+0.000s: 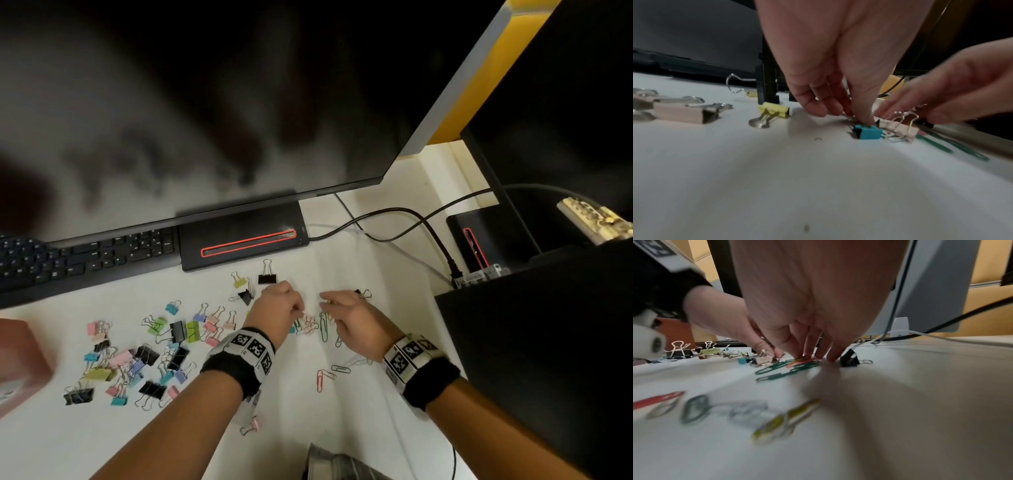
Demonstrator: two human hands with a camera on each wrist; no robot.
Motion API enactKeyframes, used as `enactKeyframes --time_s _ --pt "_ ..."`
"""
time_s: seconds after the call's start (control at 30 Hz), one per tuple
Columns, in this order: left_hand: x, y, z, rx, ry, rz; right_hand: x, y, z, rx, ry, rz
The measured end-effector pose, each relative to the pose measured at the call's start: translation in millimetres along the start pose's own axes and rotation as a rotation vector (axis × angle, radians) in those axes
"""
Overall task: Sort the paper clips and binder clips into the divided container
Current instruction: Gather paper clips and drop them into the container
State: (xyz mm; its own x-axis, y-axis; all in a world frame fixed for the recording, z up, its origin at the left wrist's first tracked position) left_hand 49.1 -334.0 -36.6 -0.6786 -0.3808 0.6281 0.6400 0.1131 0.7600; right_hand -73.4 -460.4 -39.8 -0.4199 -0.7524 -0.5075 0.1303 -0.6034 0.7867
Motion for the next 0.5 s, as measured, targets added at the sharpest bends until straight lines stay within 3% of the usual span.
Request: enactKeyframes --time_s 0.1,0.27,0.5 --pt "-1.0 1.1 -1.7 -0.033 0.033 -0.021 7.8 -5.1 23.7 0.043 -0.04 -0.035" --pt "0.9 7.6 -3.8 -0.049 0.033 0.007 10.0 -7.6 35.4 -0.078 -0.089 -0.032" --pt "-4.5 9.6 12.1 -0.02 -0.08 0.114 10.6 -8.2 26.2 0.087 -0.085 -0.107"
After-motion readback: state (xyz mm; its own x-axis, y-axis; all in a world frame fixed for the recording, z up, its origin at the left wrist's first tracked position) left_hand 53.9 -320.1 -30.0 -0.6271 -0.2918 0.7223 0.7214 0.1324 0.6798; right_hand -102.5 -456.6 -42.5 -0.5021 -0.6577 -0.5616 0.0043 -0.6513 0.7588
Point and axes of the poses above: each hand's wrist, its own z-axis away from the middle knuckle, its own y-axis out of the back of the hand, x = y × z, the point moved 3 cm from there along -z, towards the middle knuckle, and after that the axes turned 14 degrees about -y, right-handed, at the moved point
